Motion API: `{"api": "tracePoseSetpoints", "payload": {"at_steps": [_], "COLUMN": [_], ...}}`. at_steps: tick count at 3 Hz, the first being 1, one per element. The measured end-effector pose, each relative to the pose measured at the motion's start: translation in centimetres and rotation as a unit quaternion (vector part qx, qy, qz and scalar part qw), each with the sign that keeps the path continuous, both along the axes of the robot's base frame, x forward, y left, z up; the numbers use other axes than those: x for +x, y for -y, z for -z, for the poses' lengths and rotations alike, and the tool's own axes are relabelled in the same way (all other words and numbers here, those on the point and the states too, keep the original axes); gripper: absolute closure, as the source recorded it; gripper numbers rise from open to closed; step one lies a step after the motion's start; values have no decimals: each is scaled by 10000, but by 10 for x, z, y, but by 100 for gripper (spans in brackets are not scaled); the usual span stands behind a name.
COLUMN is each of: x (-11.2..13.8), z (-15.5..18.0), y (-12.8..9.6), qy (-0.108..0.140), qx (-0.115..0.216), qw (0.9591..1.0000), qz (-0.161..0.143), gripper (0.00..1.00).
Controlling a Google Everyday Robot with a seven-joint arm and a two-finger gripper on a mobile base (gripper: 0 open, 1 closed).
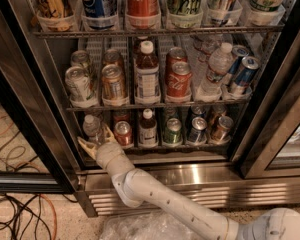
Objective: Pick water bottle from bottom shelf of fridge
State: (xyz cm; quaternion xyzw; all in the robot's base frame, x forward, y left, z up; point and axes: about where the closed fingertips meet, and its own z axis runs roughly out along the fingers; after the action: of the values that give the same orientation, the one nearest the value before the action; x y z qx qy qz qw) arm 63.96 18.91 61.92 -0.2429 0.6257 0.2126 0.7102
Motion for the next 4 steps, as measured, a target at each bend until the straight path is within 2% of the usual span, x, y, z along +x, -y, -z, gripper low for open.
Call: {"api": "tracePoseSetpoints", "payload": {"at_steps": [1,2,4], "x": [7,7,7], "z": [0,0,0], "y": [-4,-4,-4], "qy": [-7,-7,-7], "qx": [-32,-32,-31], "qw": [10000,10000,10000], "qz": [-7,-7,-7], "gripper": [35,54,99]}}
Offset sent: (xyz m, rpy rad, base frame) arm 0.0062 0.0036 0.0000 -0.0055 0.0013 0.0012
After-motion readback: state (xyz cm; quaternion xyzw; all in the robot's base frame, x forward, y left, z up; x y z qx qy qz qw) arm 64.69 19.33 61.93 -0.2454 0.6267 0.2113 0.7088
